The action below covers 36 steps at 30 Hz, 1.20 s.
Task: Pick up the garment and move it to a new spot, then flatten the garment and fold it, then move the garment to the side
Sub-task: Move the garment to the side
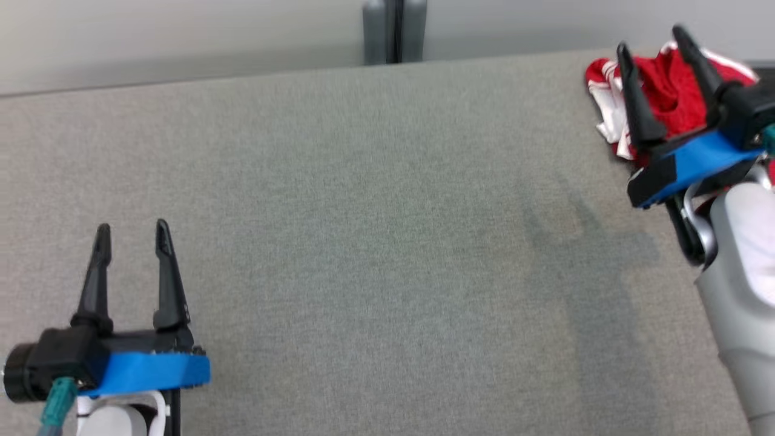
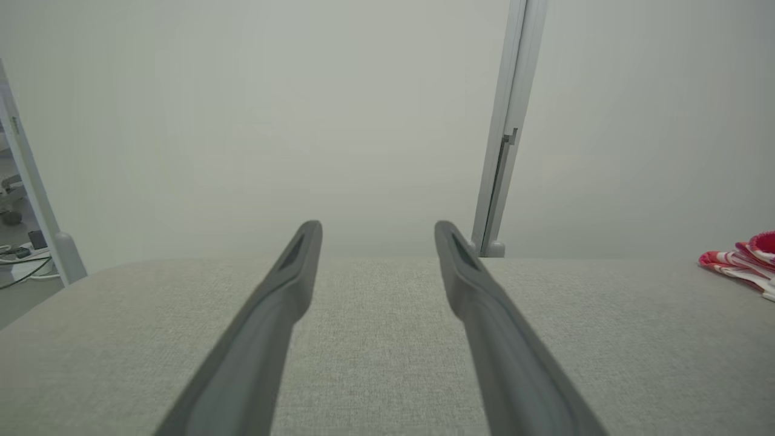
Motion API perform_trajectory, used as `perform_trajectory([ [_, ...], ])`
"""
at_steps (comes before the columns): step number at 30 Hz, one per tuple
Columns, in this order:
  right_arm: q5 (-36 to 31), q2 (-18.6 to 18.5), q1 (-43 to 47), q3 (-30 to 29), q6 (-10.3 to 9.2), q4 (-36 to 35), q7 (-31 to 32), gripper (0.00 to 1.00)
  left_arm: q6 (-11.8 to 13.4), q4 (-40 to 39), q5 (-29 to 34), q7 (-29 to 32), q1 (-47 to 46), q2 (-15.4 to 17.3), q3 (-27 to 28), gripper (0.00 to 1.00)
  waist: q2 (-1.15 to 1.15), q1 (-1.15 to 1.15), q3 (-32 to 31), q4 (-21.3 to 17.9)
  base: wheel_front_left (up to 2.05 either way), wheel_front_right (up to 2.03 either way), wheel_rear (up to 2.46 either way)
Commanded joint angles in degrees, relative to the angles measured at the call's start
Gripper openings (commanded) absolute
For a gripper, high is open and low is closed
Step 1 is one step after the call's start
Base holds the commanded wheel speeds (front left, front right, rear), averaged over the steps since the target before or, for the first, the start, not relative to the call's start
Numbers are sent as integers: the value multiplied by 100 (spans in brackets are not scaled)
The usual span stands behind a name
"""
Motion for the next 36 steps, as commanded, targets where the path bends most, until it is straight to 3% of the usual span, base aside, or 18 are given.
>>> perform_trajectory([
  [1, 79, 84, 203, 11, 0, -67, -14, 100, -9, 61, -27, -25, 84, -33, 13, 100, 2, 2, -202, -97, 0, 0, 0],
  [17, 268, 653, 2061, -36, 0, -577, -16, 100, -121, 841, 20, -25, 405, -254, 2, 100, 2, 2, -1101, 75, 0, 0, 0],
  [36, 61, 1194, 3555, -900, 0, -1290, -16, 100, -205, 1269, 131, -26, 480, -288, -4, 100, 2, 2, -1534, 311, 0, 0, 0],
])
